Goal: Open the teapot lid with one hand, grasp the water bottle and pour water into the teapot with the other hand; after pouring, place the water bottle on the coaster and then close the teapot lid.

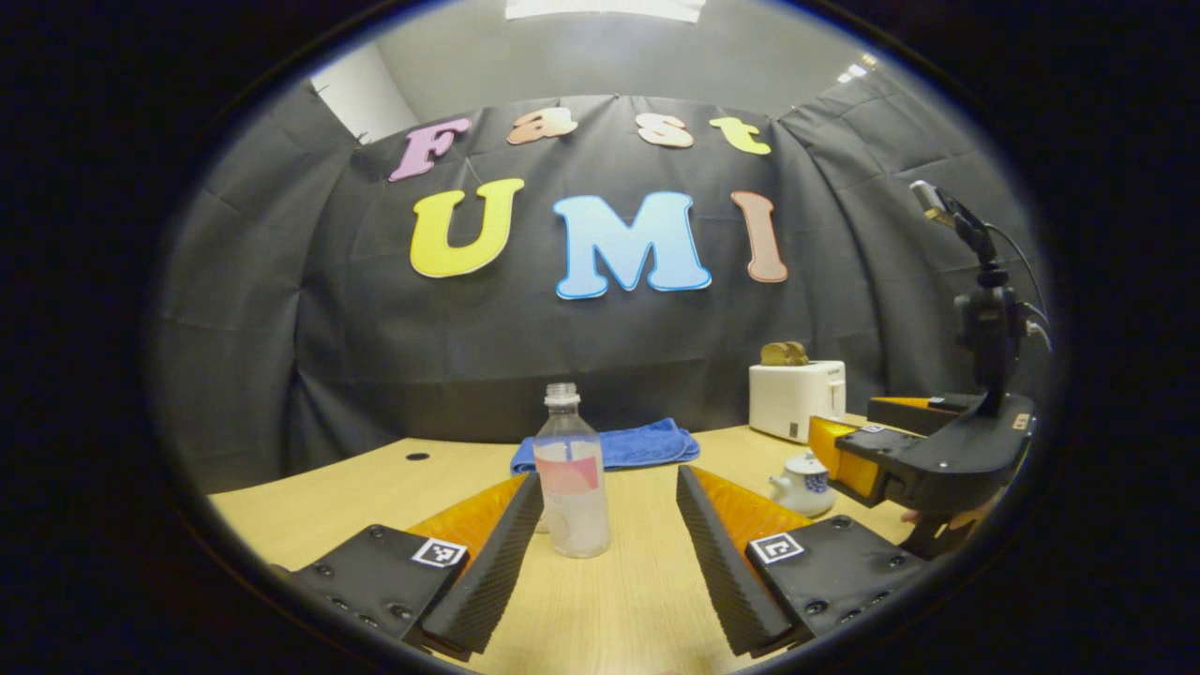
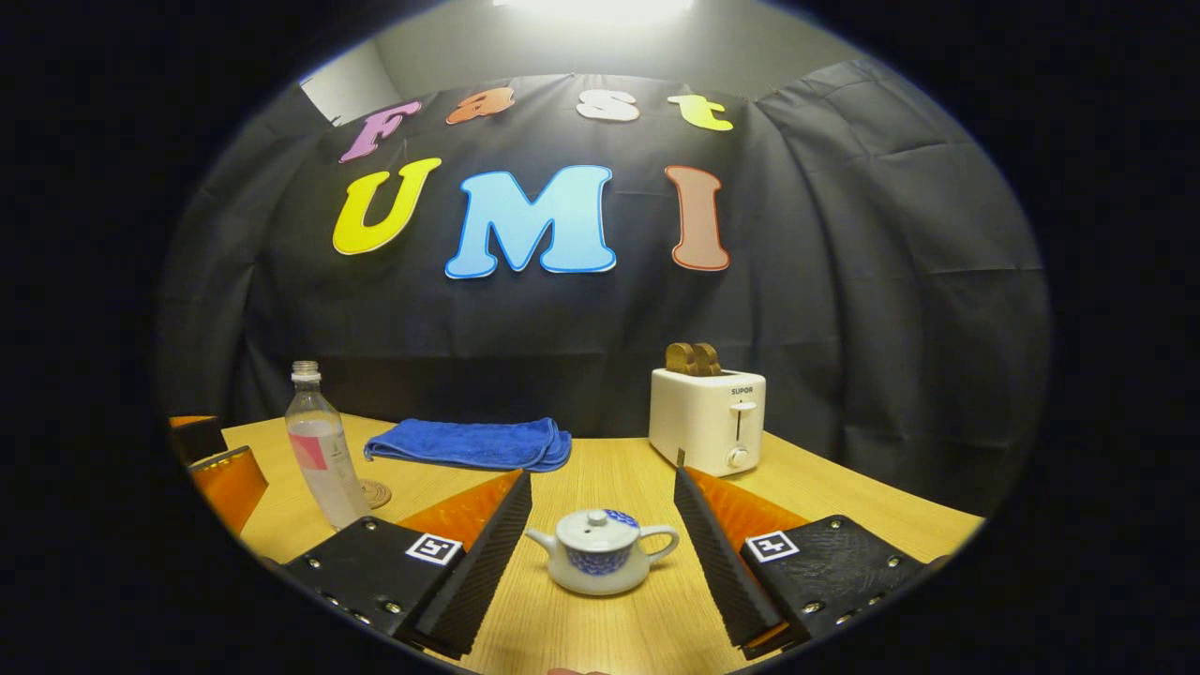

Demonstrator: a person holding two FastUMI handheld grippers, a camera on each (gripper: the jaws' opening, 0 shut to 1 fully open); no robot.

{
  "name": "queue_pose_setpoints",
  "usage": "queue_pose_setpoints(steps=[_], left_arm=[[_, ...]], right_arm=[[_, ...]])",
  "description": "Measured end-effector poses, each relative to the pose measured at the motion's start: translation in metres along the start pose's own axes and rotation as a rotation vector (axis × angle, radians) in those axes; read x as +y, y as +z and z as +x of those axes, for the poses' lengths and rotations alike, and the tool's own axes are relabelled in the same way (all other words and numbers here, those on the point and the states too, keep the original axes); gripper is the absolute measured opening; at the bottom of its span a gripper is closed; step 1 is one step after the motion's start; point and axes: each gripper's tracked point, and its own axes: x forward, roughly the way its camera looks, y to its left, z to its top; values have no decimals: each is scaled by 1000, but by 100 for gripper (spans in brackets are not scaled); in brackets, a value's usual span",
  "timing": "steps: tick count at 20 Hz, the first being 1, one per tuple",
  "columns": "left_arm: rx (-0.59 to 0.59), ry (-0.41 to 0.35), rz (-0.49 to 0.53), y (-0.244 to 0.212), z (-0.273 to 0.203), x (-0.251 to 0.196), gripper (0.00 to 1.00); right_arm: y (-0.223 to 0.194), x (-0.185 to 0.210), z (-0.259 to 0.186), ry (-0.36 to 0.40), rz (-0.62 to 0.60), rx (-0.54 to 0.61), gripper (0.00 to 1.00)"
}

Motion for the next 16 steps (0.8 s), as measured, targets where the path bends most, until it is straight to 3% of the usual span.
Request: queue_pose_setpoints(steps=[5, 9, 11, 16], left_arm=[[18, 2, -6, -6, -2, 6, 100], [26, 11, -4, -7, 0, 13, 100], [27, 8, -2, -6, -2, 13, 100], [19, 2, 3, -2, -1, 12, 100]], right_arm=[[-11, 5, 24, 23, -67, 17, 94], [-18, 4, 35, 19, -20, 40, 92], [-27, 4, 39, 18, -11, 67, 89], [-43, 6, 43, 28, -13, 127, 66]])
